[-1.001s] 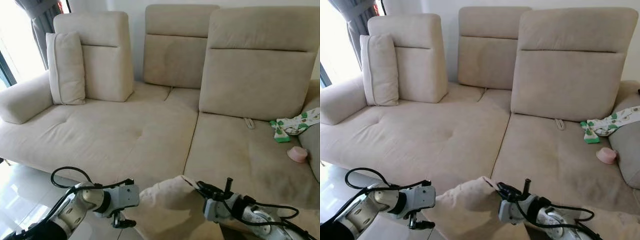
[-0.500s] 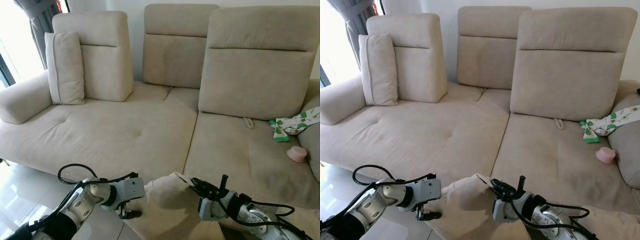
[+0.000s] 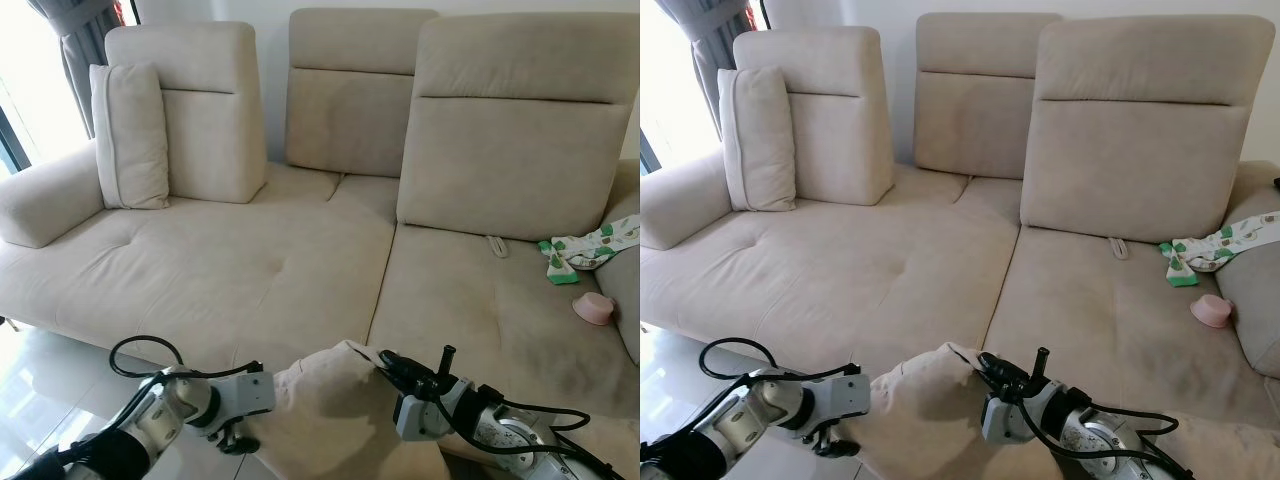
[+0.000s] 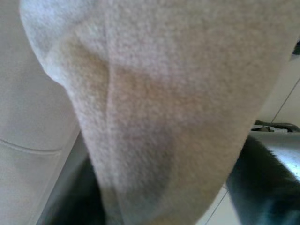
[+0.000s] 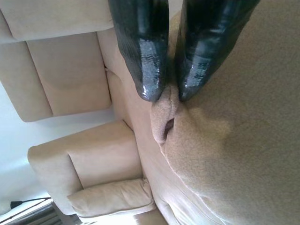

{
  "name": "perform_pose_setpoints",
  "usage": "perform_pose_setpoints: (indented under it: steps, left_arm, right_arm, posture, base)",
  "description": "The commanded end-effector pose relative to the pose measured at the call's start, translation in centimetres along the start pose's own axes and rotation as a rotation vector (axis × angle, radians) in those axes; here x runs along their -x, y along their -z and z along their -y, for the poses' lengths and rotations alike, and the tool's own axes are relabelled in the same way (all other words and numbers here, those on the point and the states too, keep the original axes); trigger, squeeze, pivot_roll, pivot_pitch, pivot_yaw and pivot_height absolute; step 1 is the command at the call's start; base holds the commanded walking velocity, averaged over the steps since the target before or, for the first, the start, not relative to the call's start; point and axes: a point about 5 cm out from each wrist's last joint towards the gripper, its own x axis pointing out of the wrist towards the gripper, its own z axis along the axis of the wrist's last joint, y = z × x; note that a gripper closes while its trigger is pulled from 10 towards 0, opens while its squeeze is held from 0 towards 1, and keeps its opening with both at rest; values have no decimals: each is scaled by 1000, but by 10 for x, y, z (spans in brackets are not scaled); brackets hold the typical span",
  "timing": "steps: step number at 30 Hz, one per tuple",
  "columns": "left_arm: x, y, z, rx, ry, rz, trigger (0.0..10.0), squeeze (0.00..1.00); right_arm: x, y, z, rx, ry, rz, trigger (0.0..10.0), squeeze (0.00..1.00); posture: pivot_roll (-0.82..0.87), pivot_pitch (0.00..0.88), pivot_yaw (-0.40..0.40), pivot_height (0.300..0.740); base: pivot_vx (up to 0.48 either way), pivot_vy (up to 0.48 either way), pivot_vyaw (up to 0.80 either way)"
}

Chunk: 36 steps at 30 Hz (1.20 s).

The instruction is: Move the pillow to the sofa from floor

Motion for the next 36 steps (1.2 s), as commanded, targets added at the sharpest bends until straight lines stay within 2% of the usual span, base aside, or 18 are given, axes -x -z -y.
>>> perform_pose_setpoints:
  steps: [1, 5, 6, 10, 13, 14, 17, 19, 22, 25, 36]
  left_arm:
    - [2, -5, -2, 0, -3, 27, 0, 0]
    - [4, -9, -6, -1, -19, 44, 0, 0]
    - [7, -13, -11, -8, -43, 60, 0, 0]
    - [16, -20, -26, -50, -109, 58, 0, 0]
    - [19, -22, -30, -67, -131, 48, 0, 0]
    - [23, -24, -35, -93, -159, 34, 10000, 0]
    - [29, -26, -42, -104, -194, 28, 10000, 0]
    - [38, -31, -52, -105, -246, 30, 10000, 0]
    - [41, -32, -55, -107, -261, 30, 10000, 0]
    - [49, -35, -67, -111, -341, 28, 10000, 0]
    - [57, -47, -77, -134, -395, 64, 10000, 0]
  right_arm:
    - [-6, -13, 22, 17, 133, 61, 0, 0]
    - [-6, -12, 22, 12, 142, 52, 0, 0]
    - [-7, -10, 20, 3, 146, 35, 9882, 0]
    - [-8, -5, 16, -34, 156, -14, 10000, 0]
    - [-10, -5, 17, -49, 168, -18, 10000, 0]
    - [-11, -6, 17, -61, 177, -20, 10000, 0]
    - [-13, -7, 18, -72, 186, -17, 10000, 0]
    - [-16, -11, 20, -99, 206, -5, 10000, 0]
    - [-18, -13, 21, -105, 218, 1, 10000, 0]
    - [-21, -20, 25, -121, 250, 28, 10000, 0]
    - [-28, -37, 27, -153, 286, 75, 10000, 0]
  posture:
    - [-64, 0, 59, 575]
    - [-64, 0, 59, 575]
    - [-62, 0, 58, 575]
    - [-57, 0, 54, 575]
    - [-57, 0, 54, 575]
    - [-55, 0, 51, 575]
    - [-53, 0, 50, 575]
    - [-53, 0, 50, 575]
    - [-52, 0, 49, 580]
    - [-53, 0, 45, 595]
    - [-59, 0, 42, 625]
  base:
    - [0, 0, 0]
    - [0, 0, 0]
    - [0, 0, 0]
    - [0, 0, 0]
    - [0, 0, 0]
    - [0, 0, 0]
    - [0, 0, 0]
    - [0, 0, 0]
    - [0, 0, 0]
    - [0, 0, 0]
    - [0, 0, 0]
